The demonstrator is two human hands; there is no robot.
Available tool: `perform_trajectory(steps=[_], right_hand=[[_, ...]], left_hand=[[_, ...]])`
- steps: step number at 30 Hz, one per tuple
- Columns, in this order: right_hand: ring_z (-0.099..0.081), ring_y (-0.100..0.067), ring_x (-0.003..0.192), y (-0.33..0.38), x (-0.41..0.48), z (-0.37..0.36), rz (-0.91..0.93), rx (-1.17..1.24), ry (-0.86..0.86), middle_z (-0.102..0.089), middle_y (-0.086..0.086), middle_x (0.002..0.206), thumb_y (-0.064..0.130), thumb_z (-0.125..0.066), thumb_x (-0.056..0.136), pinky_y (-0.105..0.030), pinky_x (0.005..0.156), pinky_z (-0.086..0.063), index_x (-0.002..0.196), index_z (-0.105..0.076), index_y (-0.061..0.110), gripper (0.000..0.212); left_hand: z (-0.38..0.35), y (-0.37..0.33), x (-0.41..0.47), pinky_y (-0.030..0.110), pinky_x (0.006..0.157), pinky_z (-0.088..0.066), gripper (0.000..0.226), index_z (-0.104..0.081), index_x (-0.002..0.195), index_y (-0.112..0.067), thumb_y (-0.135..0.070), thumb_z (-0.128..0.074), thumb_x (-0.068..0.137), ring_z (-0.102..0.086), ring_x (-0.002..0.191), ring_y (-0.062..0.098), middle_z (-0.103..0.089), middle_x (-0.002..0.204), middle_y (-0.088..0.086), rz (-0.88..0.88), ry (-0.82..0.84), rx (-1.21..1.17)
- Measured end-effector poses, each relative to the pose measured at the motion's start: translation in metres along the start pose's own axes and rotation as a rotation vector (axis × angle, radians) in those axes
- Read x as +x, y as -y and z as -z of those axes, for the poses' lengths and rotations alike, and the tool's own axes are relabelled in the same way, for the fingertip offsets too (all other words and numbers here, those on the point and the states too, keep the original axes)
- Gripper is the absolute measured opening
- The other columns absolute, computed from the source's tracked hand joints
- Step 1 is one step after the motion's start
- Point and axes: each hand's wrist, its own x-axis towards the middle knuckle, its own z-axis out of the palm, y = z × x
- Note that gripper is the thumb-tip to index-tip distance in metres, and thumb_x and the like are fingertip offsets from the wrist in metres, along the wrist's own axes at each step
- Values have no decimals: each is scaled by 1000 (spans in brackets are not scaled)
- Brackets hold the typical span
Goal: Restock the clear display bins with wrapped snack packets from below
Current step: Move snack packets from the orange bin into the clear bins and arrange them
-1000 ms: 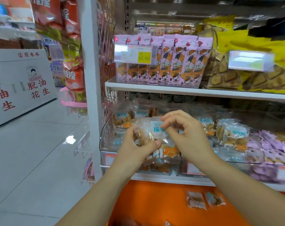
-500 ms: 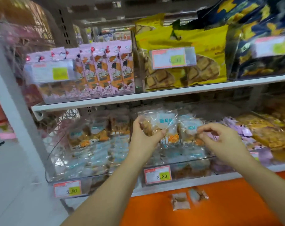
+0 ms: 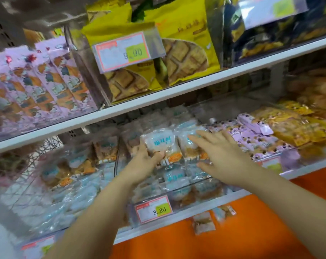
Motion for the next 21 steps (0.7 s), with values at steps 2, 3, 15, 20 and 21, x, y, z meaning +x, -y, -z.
perform_trajectory(steps=[2, 3, 15, 20, 21], right_hand=[[-9, -19, 144, 0, 0, -2, 4, -28, 6, -1, 7, 159, 40, -45, 97, -47, 116, 2, 150, -6, 33, 66], [-8, -18, 144, 0, 0, -3, 8, -44, -3, 0, 7, 159, 39, -44, 97, -47, 116, 2, 150, -9, 33, 63], [-20, -21, 141, -1, 16, -8, 50, -165, -183, -14, 0, 158, 1, -56, 86, -50, 115, 5, 144, -30, 41, 75], [-28, -21, 139, -9, 16, -7, 87, -180, -219, -22, 2, 156, -6, -57, 81, -50, 115, 3, 139, -42, 40, 75], [-35, -23, 136, -10, 17, -9, 102, -186, -236, -31, -1, 153, -8, -61, 77, -52, 115, -1, 134, -49, 38, 74]], left_hand=[[-3, 4, -7, 29, 103, -38, 87, 9, 152, -18, -31, -55, 94, -44, 126, 20, -39, 143, 2, -9, -51, -72], [-6, 4, -10, 23, 100, -39, 91, 22, 148, -22, -26, -53, 96, -44, 127, 19, -40, 143, -2, -12, -51, -88], [-11, -2, -9, 36, 108, -35, 68, -12, 145, -48, -28, -55, 95, -37, 135, 23, -8, 158, 3, -128, -15, 122], [4, 7, -4, 20, 75, -51, 58, -29, 137, -42, -17, -58, 94, -59, 94, 14, -50, 131, 5, -131, 30, 76], [5, 5, -4, 20, 74, -50, 55, -31, 136, -39, -16, -58, 93, -59, 90, 15, -52, 128, 6, -122, 54, 101]])
